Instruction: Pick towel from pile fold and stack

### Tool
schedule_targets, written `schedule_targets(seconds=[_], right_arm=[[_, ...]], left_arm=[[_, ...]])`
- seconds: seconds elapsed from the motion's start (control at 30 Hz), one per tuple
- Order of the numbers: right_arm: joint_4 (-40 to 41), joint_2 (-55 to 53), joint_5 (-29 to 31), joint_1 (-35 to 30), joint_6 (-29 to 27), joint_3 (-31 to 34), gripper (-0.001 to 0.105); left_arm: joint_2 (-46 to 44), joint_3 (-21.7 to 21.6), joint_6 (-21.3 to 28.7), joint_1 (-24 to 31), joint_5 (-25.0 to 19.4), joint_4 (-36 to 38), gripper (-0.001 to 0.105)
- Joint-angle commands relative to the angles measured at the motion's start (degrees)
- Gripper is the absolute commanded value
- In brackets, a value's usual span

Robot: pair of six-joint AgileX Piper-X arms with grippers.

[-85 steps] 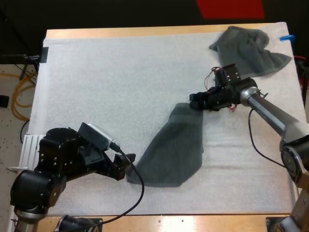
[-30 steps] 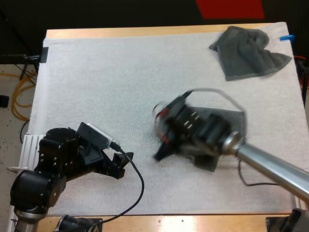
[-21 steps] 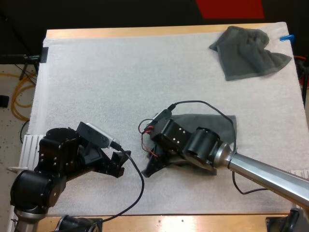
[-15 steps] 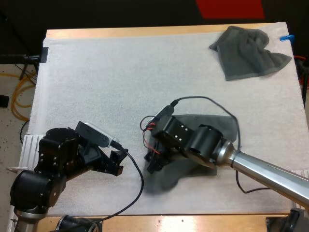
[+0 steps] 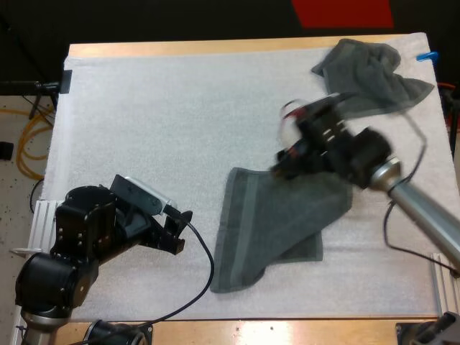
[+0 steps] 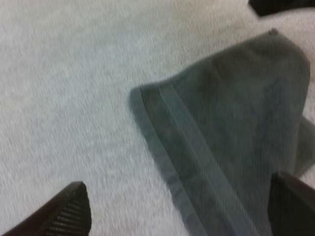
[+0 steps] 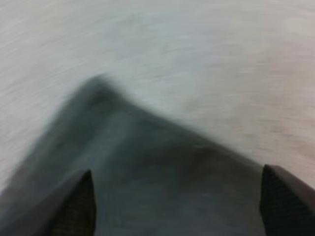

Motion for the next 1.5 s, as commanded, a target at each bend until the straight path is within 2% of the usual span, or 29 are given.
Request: schedule_targets(seconds=[0.0, 0.2, 0.3, 0.4, 0.63, 0.83, 1.13, 1.27, 1.37, 1.47], right_arm=[[0.96, -0.55, -1.63, -2.58, -0.52, -0.62, 0.066], [0.78, 0.09, -5.96, -13.52, -0.52, 2.16, 0.066], [0.77, 1.44, -10.27, -18.34, -0.47, 4.05, 0.066], [0.48, 3.95, -10.6, -21.46, -0.08, 5.1, 0.066], [0.33, 11.36, -13.32, -23.13, -0.08, 5.18, 0.063], [-0.09, 18.06, -14.01, -23.13, 0.84, 5.18, 0.053], [-0.34, 20.88, -14.3, -23.13, 0.84, 5.18, 0.053], [0.9, 21.98, -14.47, -23.13, 0.52, 5.18, 0.038], [1.38, 22.08, -14.74, -23.13, 0.33, 5.18, 0.019], [2.26, 22.08, -17.45, -23.13, -0.7, 5.18, 0.002]], left_arm=[[-0.1, -0.48, -0.09, -0.31, -0.66, -2.0, 0.071], [2.24, -0.48, -0.09, -0.31, 0.55, -3.76, 0.071], [4.13, -0.48, -0.29, -0.31, 2.46, -3.76, 0.071], [5.47, -0.48, -0.57, -0.31, 3.77, -3.76, 0.071], [5.96, -0.48, -0.57, -0.31, 4.37, -3.76, 0.071], [5.96, -0.48, -0.57, -0.31, 4.37, -3.76, 0.071], [5.96, -0.48, -0.71, -0.31, 4.37, -3.69, 0.071], [5.96, -0.48, -0.71, -0.31, 4.37, -3.66, 0.071], [5.96, -0.48, -0.71, -0.31, 4.37, -3.66, 0.071], [5.96, -0.48, -0.71, -0.31, 4.37, -3.66, 0.071]])
